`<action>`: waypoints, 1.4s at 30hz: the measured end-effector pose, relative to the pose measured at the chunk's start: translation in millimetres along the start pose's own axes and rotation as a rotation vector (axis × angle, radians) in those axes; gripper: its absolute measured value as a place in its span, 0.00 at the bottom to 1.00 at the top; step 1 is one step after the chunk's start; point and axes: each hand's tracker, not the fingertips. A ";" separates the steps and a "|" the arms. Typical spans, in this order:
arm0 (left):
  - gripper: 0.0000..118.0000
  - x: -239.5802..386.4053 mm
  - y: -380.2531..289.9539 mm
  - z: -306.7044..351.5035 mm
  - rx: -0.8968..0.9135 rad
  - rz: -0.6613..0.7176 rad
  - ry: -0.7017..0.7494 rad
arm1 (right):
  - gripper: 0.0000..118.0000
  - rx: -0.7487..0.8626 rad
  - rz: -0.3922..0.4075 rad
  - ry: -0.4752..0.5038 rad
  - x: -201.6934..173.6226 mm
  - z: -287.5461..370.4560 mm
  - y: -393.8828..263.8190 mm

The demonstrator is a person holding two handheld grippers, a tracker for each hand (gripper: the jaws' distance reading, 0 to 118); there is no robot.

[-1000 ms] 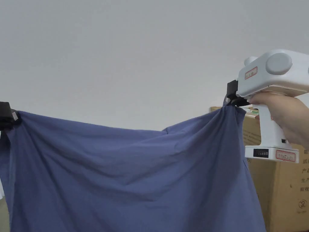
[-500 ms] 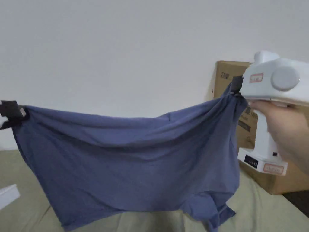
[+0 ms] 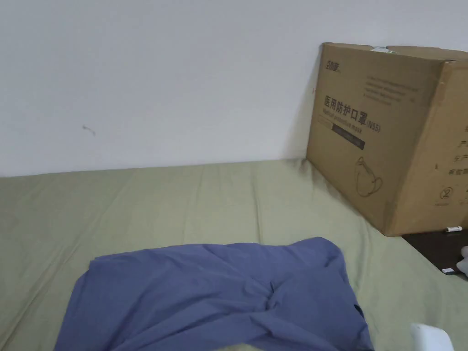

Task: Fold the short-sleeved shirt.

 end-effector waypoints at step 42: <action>0.22 125.3 -128.2 233.1 0.333 -0.309 -0.104 | 0.07 0.454 0.177 0.124 -79.4 239.9 -102.2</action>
